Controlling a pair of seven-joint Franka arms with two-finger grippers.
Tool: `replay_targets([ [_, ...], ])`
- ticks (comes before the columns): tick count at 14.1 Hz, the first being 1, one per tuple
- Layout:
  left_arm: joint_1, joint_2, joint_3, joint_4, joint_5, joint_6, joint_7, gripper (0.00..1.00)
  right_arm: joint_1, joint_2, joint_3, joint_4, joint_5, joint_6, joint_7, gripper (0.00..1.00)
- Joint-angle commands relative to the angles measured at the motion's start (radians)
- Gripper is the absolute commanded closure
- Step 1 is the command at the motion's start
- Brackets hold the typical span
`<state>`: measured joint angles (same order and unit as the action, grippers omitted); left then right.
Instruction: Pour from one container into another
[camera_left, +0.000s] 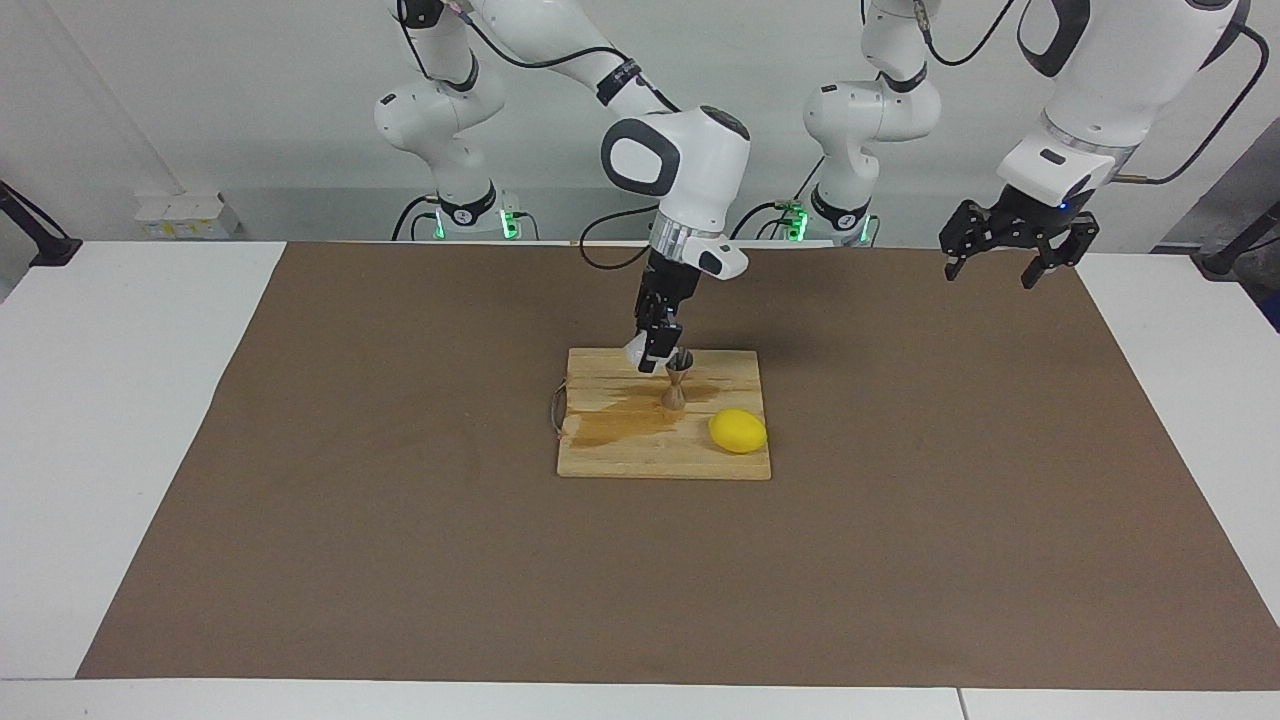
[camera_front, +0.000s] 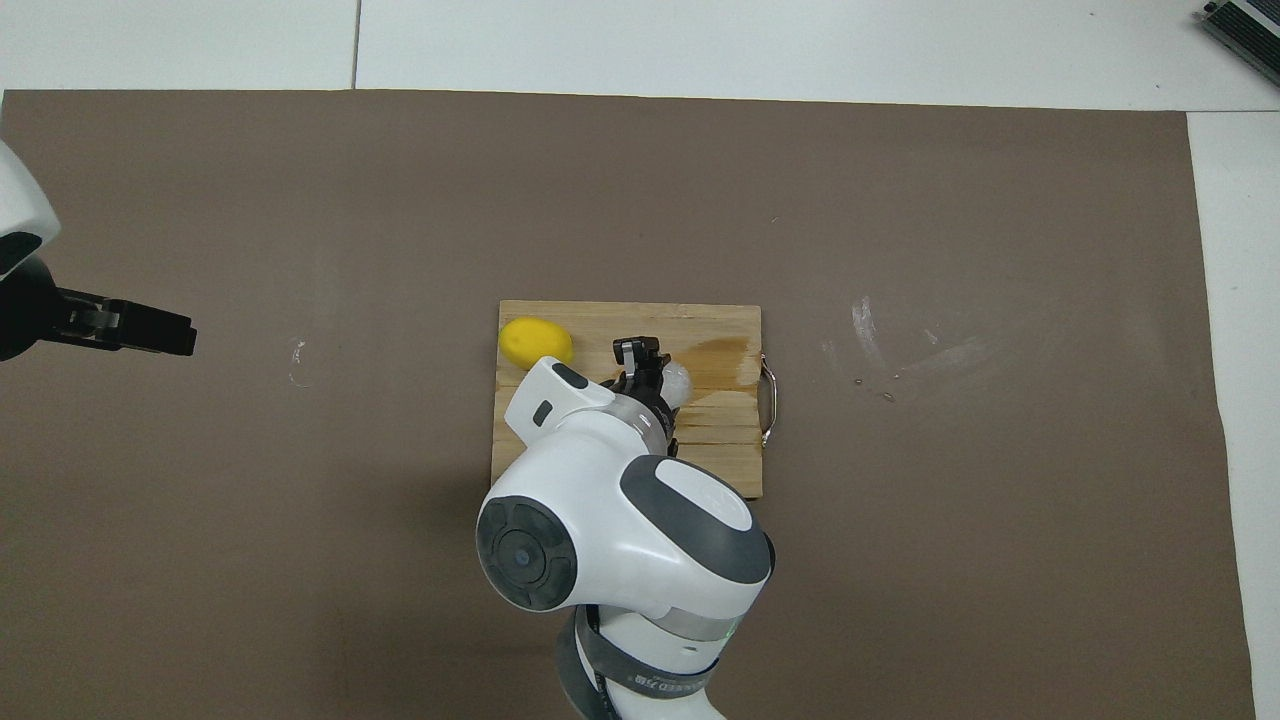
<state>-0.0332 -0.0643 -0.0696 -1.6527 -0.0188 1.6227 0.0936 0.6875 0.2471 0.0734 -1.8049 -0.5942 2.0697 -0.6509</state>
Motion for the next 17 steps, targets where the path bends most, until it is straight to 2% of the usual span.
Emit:
replay_targets([
  [1, -0.011, 0.004, 0.008, 0.004, -0.004, 0.008, 0.003, 0.00, 0.004, 0.003, 0.005, 0.007, -0.030, -0.025, 0.033, 0.80],
  [12, -0.011, 0.006, 0.008, 0.004, -0.004, 0.011, 0.003, 0.00, 0.001, 0.003, 0.005, 0.012, -0.013, -0.034, 0.037, 0.80],
  [17, -0.011, 0.006, 0.008, 0.004, -0.004, 0.011, 0.003, 0.00, -0.009, 0.000, 0.005, 0.016, 0.057, -0.028, 0.053, 0.80],
])
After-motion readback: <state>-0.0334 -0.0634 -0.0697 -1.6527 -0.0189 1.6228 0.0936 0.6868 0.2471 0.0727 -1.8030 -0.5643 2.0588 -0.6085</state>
